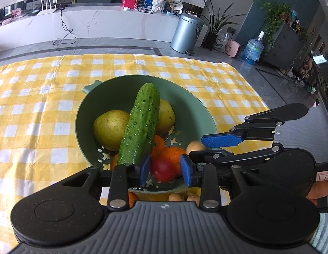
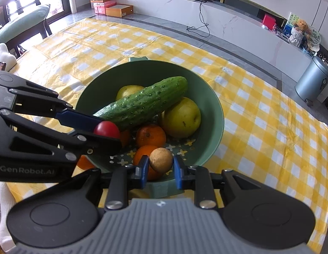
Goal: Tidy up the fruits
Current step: 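Lower the tomato and kiwi into the green colander and open both tools, then withdraw both tools from the colander toward the remaining kiwis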
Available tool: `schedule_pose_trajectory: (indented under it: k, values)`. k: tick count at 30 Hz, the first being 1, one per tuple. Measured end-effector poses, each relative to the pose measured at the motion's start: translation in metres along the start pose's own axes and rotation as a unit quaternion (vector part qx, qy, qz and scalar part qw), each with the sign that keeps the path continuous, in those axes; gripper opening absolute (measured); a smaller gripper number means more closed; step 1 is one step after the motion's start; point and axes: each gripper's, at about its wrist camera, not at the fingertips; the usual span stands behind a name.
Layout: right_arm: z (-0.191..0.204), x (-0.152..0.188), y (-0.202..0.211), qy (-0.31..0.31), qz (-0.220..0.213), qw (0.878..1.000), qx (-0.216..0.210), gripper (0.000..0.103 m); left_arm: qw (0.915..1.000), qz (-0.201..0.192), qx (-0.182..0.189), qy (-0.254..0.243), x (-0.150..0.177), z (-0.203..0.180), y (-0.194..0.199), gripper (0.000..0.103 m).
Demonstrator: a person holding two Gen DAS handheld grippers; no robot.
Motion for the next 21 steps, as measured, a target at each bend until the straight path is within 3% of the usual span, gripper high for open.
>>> schedule_pose_trajectory:
  k: [7, 14, 18, 21]
  values:
    - [-0.003, 0.001, 0.009, -0.013, -0.025, 1.000, 0.013, 0.033, 0.9997, -0.023, -0.006, 0.004, 0.000, -0.001, 0.011, 0.055]
    - [-0.005, 0.005, 0.029, -0.039, -0.069, 0.997, 0.021, 0.037, 0.9981, -0.058, -0.021, 0.000, 0.001, -0.006, 0.032, 0.059]
    - [-0.002, 0.015, 0.047, -0.064, -0.107, 0.992, 0.026, 0.055, 0.9961, -0.081, -0.034, -0.008, 0.005, -0.012, 0.050, 0.062]
    - [0.002, 0.026, 0.060, -0.086, -0.129, 0.988, 0.028, 0.058, 0.9954, -0.089, -0.034, -0.013, 0.009, -0.016, 0.063, 0.063]
Point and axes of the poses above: each gripper's, at about its wrist camera, not at the fingertips, and y roughly against the way its jaws point, z to its left, x to its underside, and after that the axes turned 9 degrees about -y, right-handed
